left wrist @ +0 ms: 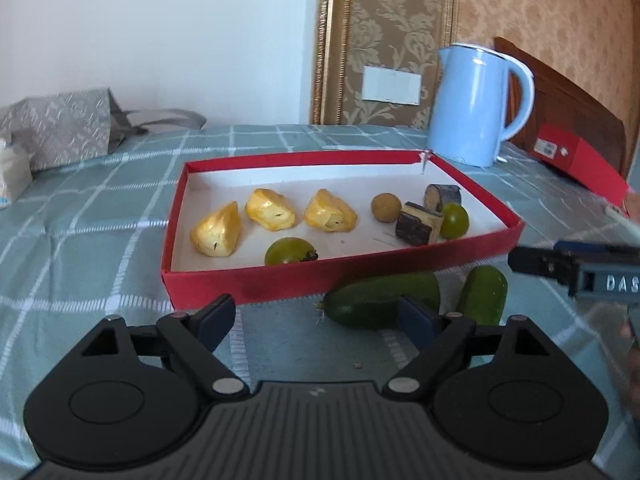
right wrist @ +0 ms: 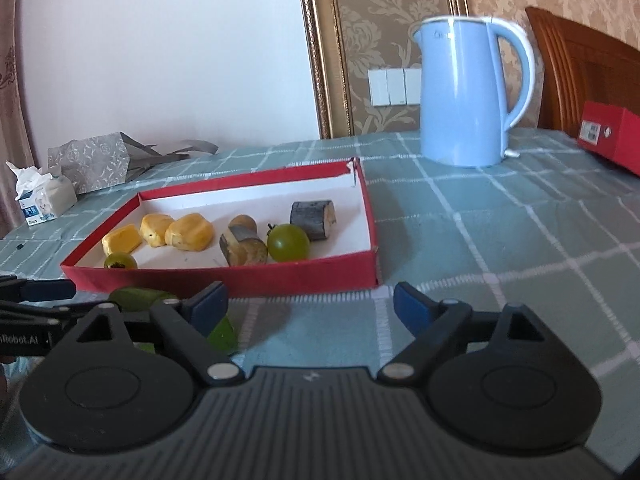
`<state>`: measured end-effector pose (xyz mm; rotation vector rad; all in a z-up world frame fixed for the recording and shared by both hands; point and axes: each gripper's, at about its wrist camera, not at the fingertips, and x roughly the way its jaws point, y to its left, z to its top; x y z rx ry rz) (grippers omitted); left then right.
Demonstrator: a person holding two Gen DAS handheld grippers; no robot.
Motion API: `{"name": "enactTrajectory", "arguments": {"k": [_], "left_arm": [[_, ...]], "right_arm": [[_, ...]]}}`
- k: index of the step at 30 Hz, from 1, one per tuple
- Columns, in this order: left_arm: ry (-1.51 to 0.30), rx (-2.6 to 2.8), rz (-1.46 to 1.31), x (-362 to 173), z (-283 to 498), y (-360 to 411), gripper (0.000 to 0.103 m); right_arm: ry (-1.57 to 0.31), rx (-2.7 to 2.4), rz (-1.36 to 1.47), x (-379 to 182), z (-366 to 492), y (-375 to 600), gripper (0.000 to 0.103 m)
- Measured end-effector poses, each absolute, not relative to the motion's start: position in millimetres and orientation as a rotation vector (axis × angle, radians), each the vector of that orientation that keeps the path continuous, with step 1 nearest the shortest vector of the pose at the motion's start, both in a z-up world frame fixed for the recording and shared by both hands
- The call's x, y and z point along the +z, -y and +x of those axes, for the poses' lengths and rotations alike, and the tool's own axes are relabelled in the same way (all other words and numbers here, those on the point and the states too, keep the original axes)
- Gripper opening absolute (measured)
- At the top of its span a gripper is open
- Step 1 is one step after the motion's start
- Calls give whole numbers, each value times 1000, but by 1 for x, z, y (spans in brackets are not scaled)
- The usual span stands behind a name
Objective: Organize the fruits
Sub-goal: 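Move the right tool toward the small green cucumber while left approaches the large cucumber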
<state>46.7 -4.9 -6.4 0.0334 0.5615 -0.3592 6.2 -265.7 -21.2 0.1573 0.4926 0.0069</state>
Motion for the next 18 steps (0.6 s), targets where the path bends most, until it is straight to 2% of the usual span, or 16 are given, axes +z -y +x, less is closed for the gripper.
{"name": "enactTrajectory", "arguments": {"k": [18], "left_arm": [[-602, -293, -77, -7, 51, 32, 89]], "right_arm": [[-430, -20, 136, -17, 0, 266, 91]]}}
